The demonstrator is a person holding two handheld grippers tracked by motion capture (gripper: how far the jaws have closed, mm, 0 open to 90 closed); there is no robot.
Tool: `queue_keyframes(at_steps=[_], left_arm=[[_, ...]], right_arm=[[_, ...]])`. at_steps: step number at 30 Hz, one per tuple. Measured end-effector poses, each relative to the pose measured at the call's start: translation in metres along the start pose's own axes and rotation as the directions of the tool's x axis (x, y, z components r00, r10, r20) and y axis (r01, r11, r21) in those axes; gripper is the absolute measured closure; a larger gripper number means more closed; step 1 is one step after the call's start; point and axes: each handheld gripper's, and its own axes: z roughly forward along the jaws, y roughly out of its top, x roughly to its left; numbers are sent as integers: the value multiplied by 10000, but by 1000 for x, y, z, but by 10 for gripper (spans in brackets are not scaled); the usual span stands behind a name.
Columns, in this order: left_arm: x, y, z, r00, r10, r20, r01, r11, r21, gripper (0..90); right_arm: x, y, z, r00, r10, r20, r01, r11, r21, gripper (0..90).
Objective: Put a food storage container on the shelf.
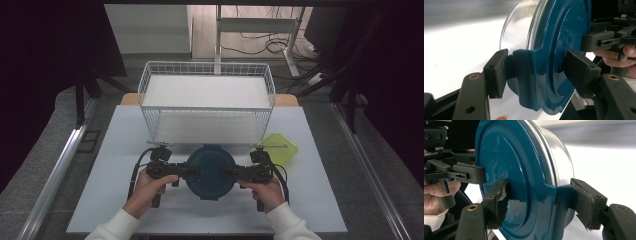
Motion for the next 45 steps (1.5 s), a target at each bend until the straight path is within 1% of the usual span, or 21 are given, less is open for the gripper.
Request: queue_keyframes(at_steps=[4, 9, 15, 17, 21, 25, 27, 28, 29, 30, 31, 34, 39, 40, 45], left_arm=[[0, 2, -2, 10000, 46, -21, -46, 10000, -81, 376], [0, 2, -3, 10000, 33, -28, -33, 10000, -82, 378], [-1, 5, -3, 10000, 71, 0, -71, 9999, -112, 378], [0, 6, -4, 10000, 17, 34, -17, 9999, -100, 378], [0, 8, -5, 10000, 15, 20, -15, 10000, -92, 378], [-2, 15, -9, 9999, 78, 70, -76, 9997, -230, 378], [-3, 17, -10, 9999, 106, 47, -105, 9998, -195, 378], [-4, 21, -12, 9999, 142, 43, -141, 9996, -253, 378], [-4, 21, -12, 9999, 142, 43, -141, 9996, -253, 378], [-5, 25, -13, 9999, 154, 62, -152, 9994, -310, 378], [-5, 25, -13, 9999, 154, 62, -152, 9994, -310, 378], [-9, 31, -17, 9997, 233, 3, -233, 9991, -349, 378], [-12, 37, -21, 9995, 303, -42, -305, 9987, -420, 378], [-14, 41, -23, 9993, 379, -50, -381, 9983, -443, 378], [-18, 47, -27, 9987, 503, -113, -508, 9975, -492, 377]], right_arm=[[2, 3, -1, 9999, -155, 18, 155, 9999, -72, 329], [2, 4, 0, 9998, -191, -32, 191, 9998, -44, 328], [3, 8, -2, 9997, -237, 7, 237, 9997, -110, 329], [4, 10, -2, 9995, -314, 56, 315, 9994, -145, 329], [5, 13, -2, 9996, -284, 53, 285, 9995, -127, 329], [9, 20, -5, 9992, -386, 110, 389, 9990, -211, 329], [12, 23, -7, 9989, -447, 144, 451, 9987, -257, 329], [12, 25, -8, 9988, -464, 144, 467, 9985, -277, 329], [12, 25, -8, 9988, -464, 144, 467, 9985, -277, 329], [14, 29, -9, 9987, -488, 161, 493, 9983, -317, 329], [14, 29, -9, 9987, -488, 161, 493, 9983, -317, 329], [17, 36, -12, 9985, -527, 132, 532, 9978, -407, 329], [19, 42, -16, 9981, -597, 126, 603, 9968, -524, 329], [21, 45, -18, 9980, -627, 127, 633, 9963, -579, 329], [25, 51, -22, 9972, -732, 126, 740, 9947, -708, 329]])
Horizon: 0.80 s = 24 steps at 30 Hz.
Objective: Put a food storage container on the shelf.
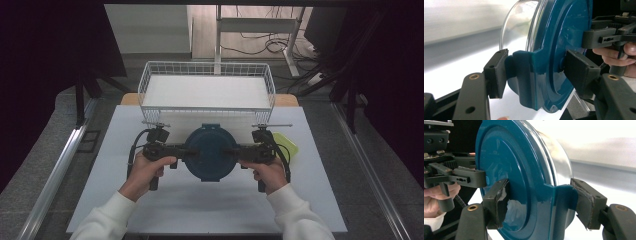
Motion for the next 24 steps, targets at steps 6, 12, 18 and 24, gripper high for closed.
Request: queue_keyframes(at_steps=[6, 12, 18, 24], left_arm=[[-5, 10, -5, 9997, 217, -123, -218, 9997, -104, 377], [-9, 19, -10, 9993, 342, -160, -346, 9992, -209, 377], [-11, 29, -15, 9989, 446, -152, -451, 9982, -383, 377], [-15, 38, -20, 9979, 591, -255, -602, 9973, -412, 377]], right_arm=[[3, 9, -5, 10000, -71, -66, 69, 9996, -258, 329], [7, 17, -8, 9998, -168, -81, 165, 9993, -338, 329], [11, 28, -11, 9996, -287, -55, 284, 9985, -465, 329], [14, 36, -14, 9993, -352, -115, 344, 9973, -643, 329]])
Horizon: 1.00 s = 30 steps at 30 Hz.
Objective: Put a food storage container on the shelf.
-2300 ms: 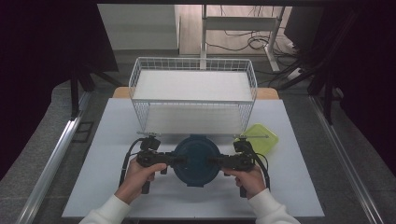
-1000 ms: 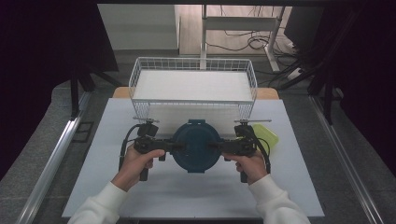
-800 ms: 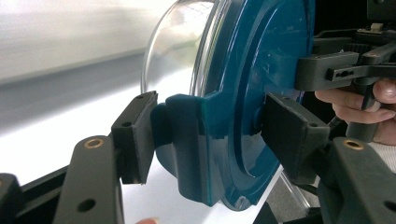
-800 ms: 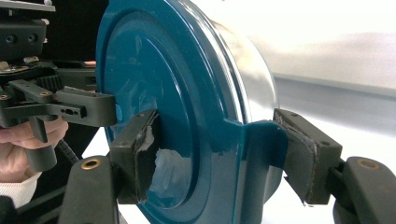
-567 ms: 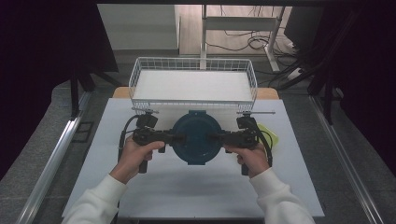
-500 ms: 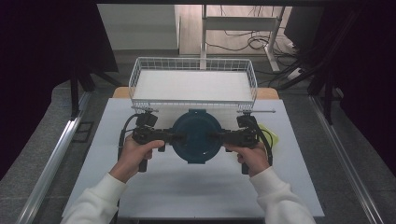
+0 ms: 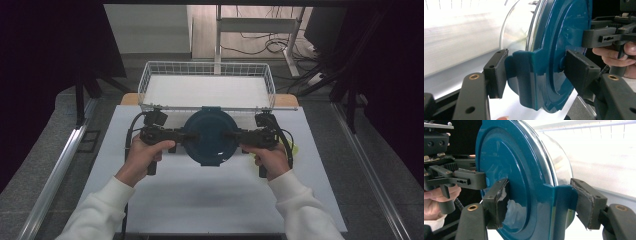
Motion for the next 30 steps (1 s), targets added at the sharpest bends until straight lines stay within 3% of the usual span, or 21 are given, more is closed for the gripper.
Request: queue_keyframes(at_steps=[30], left_arm=[[-10, 58, -11, 9989, 457, -139, -458, 9989, -99, 378]], right_arm=[[4, 50, -13, 9999, -93, -100, 89, 9988, -481, 330]])
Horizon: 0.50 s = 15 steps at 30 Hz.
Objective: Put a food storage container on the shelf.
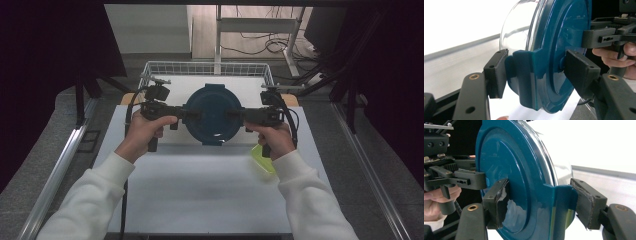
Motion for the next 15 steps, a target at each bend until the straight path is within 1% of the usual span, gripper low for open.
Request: queue_keyframes(at_steps=[2, 4, 6, 7, 8, 11, 12, 14, 15], left_arm=[[0, 4, -1, 10000, 29, 22, -29, 10000, -26, 378], [-1, 12, -3, 10000, 64, 32, -63, 9999, -86, 378], [-1, 15, -3, 9999, 105, 28, -105, 9999, -88, 378], [-2, 21, -4, 9999, 131, 38, -131, 9998, -140, 378], [-2, 21, -4, 9999, 131, 38, -131, 9998, -140, 378], [-1, 32, -6, 9999, 158, 71, -156, 9997, -190, 379], [-1, 32, -6, 9999, 158, 71, -156, 9997, -190, 379], [0, 37, -7, 9998, 160, 104, -158, 9997, -202, 378], [0, 44, -8, 9997, 223, 95, -221, 9996, -160, 378]], right_arm=[[1, 5, -1, 10000, -31, 18, 31, 10000, -3, 330], [2, 13, -3, 10000, -72, 23, 72, 9999, -93, 331], [3, 16, -4, 9999, -121, 31, 121, 9999, -92, 331], [4, 21, -5, 9999, -150, 44, 150, 9998, -133, 331], [4, 21, -5, 9999, -150, 44, 150, 9998, -133, 331], [5, 33, -6, 9997, -223, 105, 224, 9996, -163, 332], [5, 33, -6, 9997, -223, 105, 224, 9996, -163, 332], [6, 42, -6, 9997, -234, 94, 235, 9996, -147, 334], [6, 46, -7, 9996, -253, 100, 254, 9996, -158, 335]])
